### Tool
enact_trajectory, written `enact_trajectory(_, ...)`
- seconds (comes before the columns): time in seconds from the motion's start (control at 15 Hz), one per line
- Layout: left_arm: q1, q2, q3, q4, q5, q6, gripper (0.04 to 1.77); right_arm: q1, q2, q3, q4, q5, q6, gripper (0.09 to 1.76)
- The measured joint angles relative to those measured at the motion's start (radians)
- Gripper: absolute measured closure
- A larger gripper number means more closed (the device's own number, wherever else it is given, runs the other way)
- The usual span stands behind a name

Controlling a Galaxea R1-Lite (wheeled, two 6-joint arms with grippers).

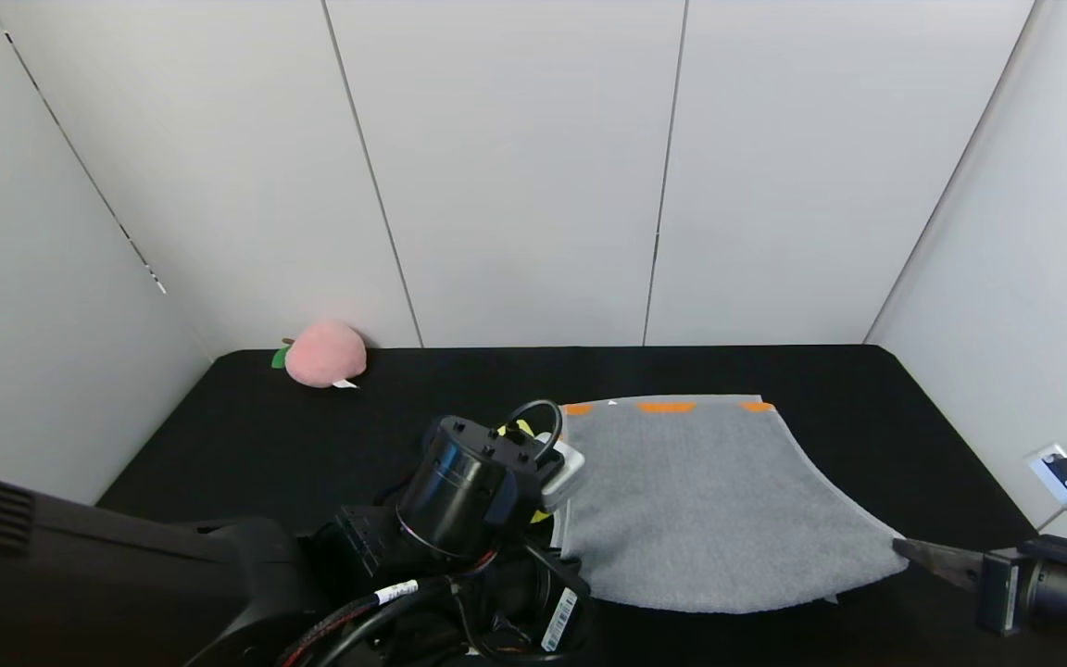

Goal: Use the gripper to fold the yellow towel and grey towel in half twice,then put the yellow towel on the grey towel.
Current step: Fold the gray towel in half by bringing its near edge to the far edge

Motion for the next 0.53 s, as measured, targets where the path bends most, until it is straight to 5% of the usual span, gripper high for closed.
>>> enact_trajectory(0.53, -0.033, -0.058, 0.021, 0.039, 0.027, -0.003, 1.71, 0.023, -0.188, -0.014, 0.162, 0.0, 0.016, 1.73)
